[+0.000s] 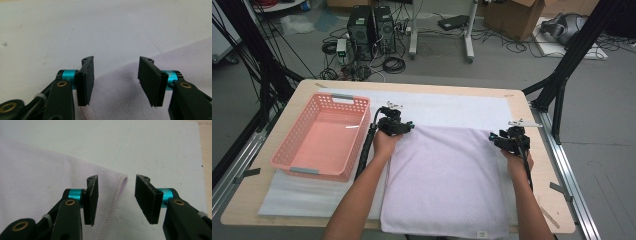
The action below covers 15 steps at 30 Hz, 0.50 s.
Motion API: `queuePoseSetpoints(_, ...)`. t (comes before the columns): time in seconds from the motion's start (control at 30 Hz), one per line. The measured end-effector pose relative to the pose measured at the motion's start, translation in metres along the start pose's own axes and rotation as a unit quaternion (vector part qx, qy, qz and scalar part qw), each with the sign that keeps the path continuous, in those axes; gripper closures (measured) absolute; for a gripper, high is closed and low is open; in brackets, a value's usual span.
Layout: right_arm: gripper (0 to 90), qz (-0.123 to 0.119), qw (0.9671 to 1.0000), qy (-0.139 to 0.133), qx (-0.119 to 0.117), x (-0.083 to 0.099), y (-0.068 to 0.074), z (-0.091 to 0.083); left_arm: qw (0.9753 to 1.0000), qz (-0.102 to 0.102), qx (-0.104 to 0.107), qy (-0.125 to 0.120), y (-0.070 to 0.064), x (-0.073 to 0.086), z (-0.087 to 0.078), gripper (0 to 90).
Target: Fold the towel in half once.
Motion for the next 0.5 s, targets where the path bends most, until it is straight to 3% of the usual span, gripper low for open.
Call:
queuePoseSetpoints(0.13,47.3,0.011,0.9997,0.023,0.0,0.0,-0.004,0.018,0.9999,0.003,0.01,0.008,0.002,0.0,-0.006,43.4)
queuePoseSetpoints(0.23,51.3,0.014,0.9992,0.038,0.002,0.001,-0.004,0.032,0.9999,0.003,0.012,0.006,0.003,-0.002,-0.01,42.6)
queuePoseSetpoints(0.27,63.4,0.011,0.9994,0.032,0.003,0.0,-0.005,0.033,0.9999,0.001,0.012,0.008,0.003,-0.002,-0.011,42.5)
queuePoseSetpoints(0.3,82.8,0.004,0.9995,0.03,-0.012,-0.001,-0.005,0.034,0.9999,-0.001,0.011,0.009,0.004,-0.001,-0.012,42.4)
queuePoseSetpoints(0.33,84.1,-0.012,0.9994,0.031,-0.005,-0.003,-0.006,0.033,0.9999,-0.004,0.009,0.004,0.005,-0.001,-0.013,42.4)
queuePoseSetpoints(0.4,85.7,-0.026,0.9985,0.025,0.042,-0.005,-0.009,0.031,1.0,-0.003,-0.001,0.0,0.008,0.003,-0.015,43.0)
queuePoseSetpoints(0.47,83.0,0.005,0.999,0.014,0.042,-0.004,-0.009,0.031,0.9999,-0.01,-0.006,0.01,0.012,0.008,-0.014,42.8)
queuePoseSetpoints(0.5,77.1,0.008,0.9991,0.017,0.037,-0.003,-0.008,0.033,0.9998,-0.014,-0.008,0.012,0.013,0.011,-0.014,42.7)
Point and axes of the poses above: each handheld gripper's, and its own axes: z roughly forward along the jaws, x roughly out of its underside, y roughly to its left, the point moved 5 cm from there along z, roughly forward along the jaws, and after that the axes turned 3 degrees about -y, right-handed, at the moved point
